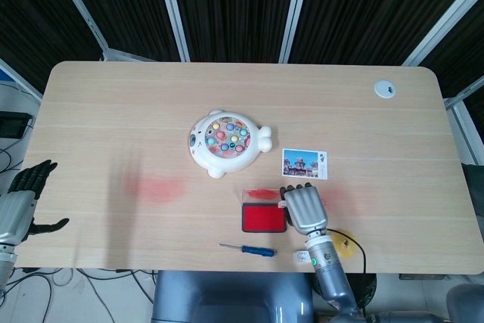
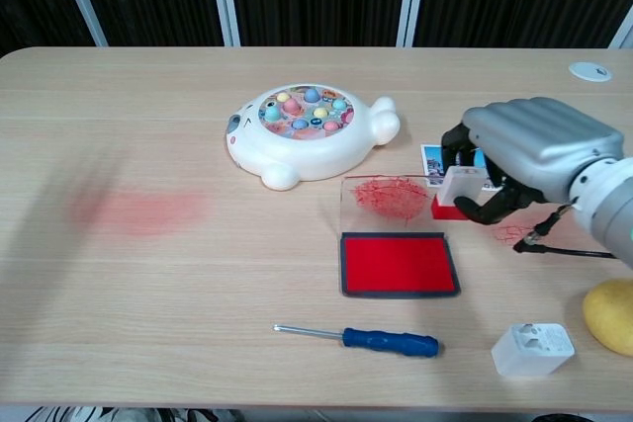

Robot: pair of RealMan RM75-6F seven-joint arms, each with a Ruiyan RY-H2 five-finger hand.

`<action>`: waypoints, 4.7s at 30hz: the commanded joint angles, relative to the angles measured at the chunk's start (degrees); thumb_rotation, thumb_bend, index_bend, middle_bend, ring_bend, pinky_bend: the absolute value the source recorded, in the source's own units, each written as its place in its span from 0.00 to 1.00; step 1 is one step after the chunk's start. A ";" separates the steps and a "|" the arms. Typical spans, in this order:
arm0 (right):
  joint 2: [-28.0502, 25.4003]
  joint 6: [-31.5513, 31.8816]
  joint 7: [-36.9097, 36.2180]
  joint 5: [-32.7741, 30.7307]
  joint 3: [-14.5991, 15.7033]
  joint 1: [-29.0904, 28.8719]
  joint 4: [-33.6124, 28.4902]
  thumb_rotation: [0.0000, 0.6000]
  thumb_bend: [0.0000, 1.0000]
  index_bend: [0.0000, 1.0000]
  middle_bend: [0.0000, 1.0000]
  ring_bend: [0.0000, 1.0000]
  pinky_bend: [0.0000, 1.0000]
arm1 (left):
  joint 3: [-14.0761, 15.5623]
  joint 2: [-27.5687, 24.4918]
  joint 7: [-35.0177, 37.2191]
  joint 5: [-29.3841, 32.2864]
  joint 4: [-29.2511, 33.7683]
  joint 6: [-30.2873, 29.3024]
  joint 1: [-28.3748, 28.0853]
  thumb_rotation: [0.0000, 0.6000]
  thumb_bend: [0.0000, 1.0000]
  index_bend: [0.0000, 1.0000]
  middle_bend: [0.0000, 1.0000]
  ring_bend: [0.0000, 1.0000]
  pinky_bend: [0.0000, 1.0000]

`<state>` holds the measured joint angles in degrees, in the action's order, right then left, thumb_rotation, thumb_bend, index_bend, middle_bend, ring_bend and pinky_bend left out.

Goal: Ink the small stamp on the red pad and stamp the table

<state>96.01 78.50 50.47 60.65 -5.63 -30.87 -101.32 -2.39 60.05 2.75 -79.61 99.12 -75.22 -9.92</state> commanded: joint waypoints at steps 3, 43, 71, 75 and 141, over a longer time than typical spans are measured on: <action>-3.83 -0.92 -4.63 0.35 0.64 1.81 1.48 1.00 0.62 0.82 0.66 0.52 0.50 | 0.08 0.07 0.07 -0.04 0.33 -0.22 0.18 1.00 0.00 0.00 0.00 0.00 0.00; 1.46 -6.41 -20.49 3.53 0.18 4.79 20.05 1.00 0.46 0.75 0.56 0.44 0.48 | 0.13 -0.05 -0.19 0.79 1.00 0.28 0.31 1.00 0.00 0.00 0.00 0.00 0.00; 2.83 -8.02 -17.72 2.49 -1.35 5.00 21.41 1.00 0.37 0.71 0.53 0.41 0.48 | 0.12 -0.01 -0.56 0.98 1.08 0.38 0.33 1.00 0.00 0.00 0.00 0.00 0.00; 2.45 -8.31 -16.17 1.99 -1.97 4.52 20.43 1.00 0.37 0.71 0.53 0.41 0.48 | 0.11 0.02 -0.62 1.07 1.10 0.44 0.32 1.00 0.00 0.00 0.00 0.00 0.00; -7.92 -1.04 -5.85 3.74 -1.21 3.85 1.40 1.00 0.18 0.06 0.05 0.07 0.26 | 0.06 -0.36 -0.41 1.06 1.29 0.44 0.35 1.00 0.00 0.00 0.00 0.00 0.00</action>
<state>90.76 75.55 45.50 61.52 -7.71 -27.92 -97.27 -2.32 59.68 2.36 -78.53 100.42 -74.76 -9.59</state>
